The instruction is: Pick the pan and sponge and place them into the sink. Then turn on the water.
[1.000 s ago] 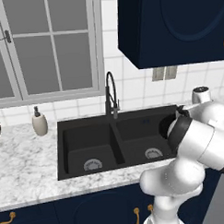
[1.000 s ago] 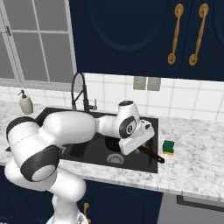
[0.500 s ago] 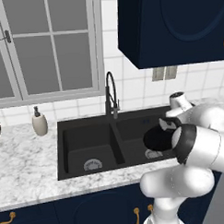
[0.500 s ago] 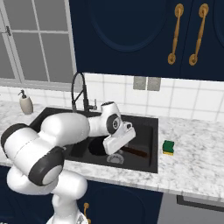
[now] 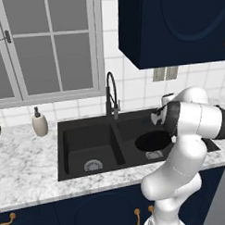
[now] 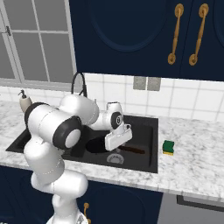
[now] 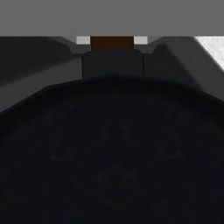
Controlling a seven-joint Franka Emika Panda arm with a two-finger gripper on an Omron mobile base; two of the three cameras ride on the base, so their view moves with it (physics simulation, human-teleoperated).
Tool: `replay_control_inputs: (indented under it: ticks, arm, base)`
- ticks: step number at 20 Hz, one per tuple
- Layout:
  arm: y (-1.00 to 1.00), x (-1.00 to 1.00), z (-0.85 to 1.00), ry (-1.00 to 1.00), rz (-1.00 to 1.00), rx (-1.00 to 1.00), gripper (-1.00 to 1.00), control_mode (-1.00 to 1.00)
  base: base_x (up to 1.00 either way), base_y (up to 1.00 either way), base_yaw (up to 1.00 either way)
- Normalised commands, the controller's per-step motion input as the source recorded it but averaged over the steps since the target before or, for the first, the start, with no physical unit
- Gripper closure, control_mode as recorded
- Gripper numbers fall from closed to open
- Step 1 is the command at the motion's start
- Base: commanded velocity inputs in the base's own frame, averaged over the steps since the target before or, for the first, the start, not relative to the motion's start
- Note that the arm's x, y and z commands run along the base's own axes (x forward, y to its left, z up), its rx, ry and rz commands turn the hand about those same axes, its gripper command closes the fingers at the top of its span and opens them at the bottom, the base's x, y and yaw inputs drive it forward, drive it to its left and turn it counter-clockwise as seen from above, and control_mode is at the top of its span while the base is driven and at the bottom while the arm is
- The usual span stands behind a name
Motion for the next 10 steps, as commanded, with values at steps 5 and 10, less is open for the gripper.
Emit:
replay_control_inputs:
  ticks: [5, 10]
  arm:
    - [0.09, 0.03, -0.58, -0.03, 0.0, 0.13, 1.0, -1.0]
    - [0.0, 0.09, -0.51, -0.04, 0.0, 0.12, 1.0, -1.0]
  base:
    - [0.0, 0.0, 0.0]
    - [0.0, 0.0, 0.0]
